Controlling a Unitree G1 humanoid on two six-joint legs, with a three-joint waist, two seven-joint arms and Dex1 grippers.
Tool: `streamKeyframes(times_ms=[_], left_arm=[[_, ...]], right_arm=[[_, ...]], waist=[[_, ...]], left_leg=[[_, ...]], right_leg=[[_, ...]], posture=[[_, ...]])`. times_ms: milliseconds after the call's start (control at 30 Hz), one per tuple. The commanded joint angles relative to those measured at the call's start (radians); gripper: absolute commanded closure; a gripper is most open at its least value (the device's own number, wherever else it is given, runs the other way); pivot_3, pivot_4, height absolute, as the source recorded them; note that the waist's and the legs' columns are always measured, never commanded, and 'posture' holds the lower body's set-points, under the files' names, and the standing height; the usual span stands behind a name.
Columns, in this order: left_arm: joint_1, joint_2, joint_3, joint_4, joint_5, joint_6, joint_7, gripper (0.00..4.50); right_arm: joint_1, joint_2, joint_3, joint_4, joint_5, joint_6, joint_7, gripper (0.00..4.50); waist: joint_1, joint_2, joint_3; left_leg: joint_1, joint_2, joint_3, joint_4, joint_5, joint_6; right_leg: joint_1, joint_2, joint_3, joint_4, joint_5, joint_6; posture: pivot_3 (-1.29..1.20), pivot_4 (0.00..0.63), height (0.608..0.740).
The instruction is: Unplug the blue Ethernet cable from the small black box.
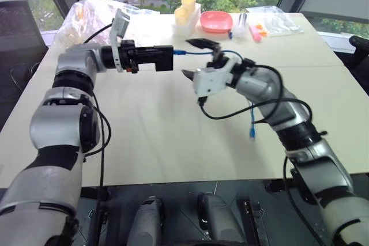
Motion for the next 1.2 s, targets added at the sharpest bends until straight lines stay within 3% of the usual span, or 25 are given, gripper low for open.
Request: streamKeyframes(times_ms=[33,200,300,467,667,1000,1200], left_arm=[[-0.004,0.022,0.013,-0.023,-0.002,-0.009,-0.016,3.96],[-0.009,0.034,-0.004,-0.054,-0.038,0.047,-0.093,3.96],[0.013,0.045,-0.069,-0.133,-0.110,0.091,-0.094,3.96],[0.080,0.106,-0.183,-0.319,-0.320,0.223,-0.094,3.96],[0.107,0.147,-0.231,-0.410,-0.435,0.270,-0.094,3.96],[0.118,0.154,-0.251,-0.409,-0.479,0.277,-0.094,3.96],[0.112,0.145,-0.246,-0.370,-0.474,0.269,-0.094,3.96]], right_arm=[[0.155,0.081,-0.176,-0.341,0.515,0.525,0.114,0.12],[0.215,0.179,-0.391,-0.507,1.202,1.086,0.019,0.12],[0.185,0.188,-0.431,-0.450,1.399,1.235,-0.032,0.12],[0.064,0.225,-0.412,-0.300,1.367,1.213,-0.100,0.12],[0.003,0.267,-0.337,-0.187,1.207,1.083,-0.105,0.12],[-0.040,0.361,-0.380,-0.130,1.208,1.015,-0.131,0.12],[-0.045,0.353,-0.381,-0.165,1.250,1.065,-0.114,0.12]], waist=[[0.001,0.000,0.000],[-0.006,0.000,0.000],[-0.005,0.000,0.000],[-0.010,0.001,0.000],[-0.003,0.001,0.000],[-0.004,0.001,0.000],[-0.006,0.001,0.000]], left_leg=[[0.000,0.000,-0.001,0.000,0.000,0.000],[0.001,0.003,-0.003,0.003,0.000,0.000],[0.004,0.004,-0.004,0.005,0.000,0.000],[0.004,0.004,-0.003,0.007,0.000,0.000],[0.000,0.004,-0.004,0.008,-0.001,0.001],[-0.001,0.003,-0.004,0.010,-0.002,0.003],[-0.001,0.003,-0.004,0.010,-0.002,0.003]], right_leg=[[0.000,0.000,-0.001,0.000,0.000,0.000],[0.002,0.000,-0.002,0.001,0.001,-0.001],[0.006,0.001,-0.003,0.001,0.001,-0.002],[0.006,0.001,-0.002,0.001,0.000,-0.005],[0.004,0.003,-0.003,0.001,0.001,-0.002],[0.004,0.002,-0.003,0.001,0.000,-0.001],[0.004,0.002,-0.003,0.001,0.000,-0.001]], posture=[[0.00,0.150,0.740],[0.00,0.150,0.740],[0.00,0.150,0.740],[0.00,0.150,0.740],[0.00,0.150,0.740],[0.00,0.150,0.740],[0.00,0.150,0.740]])
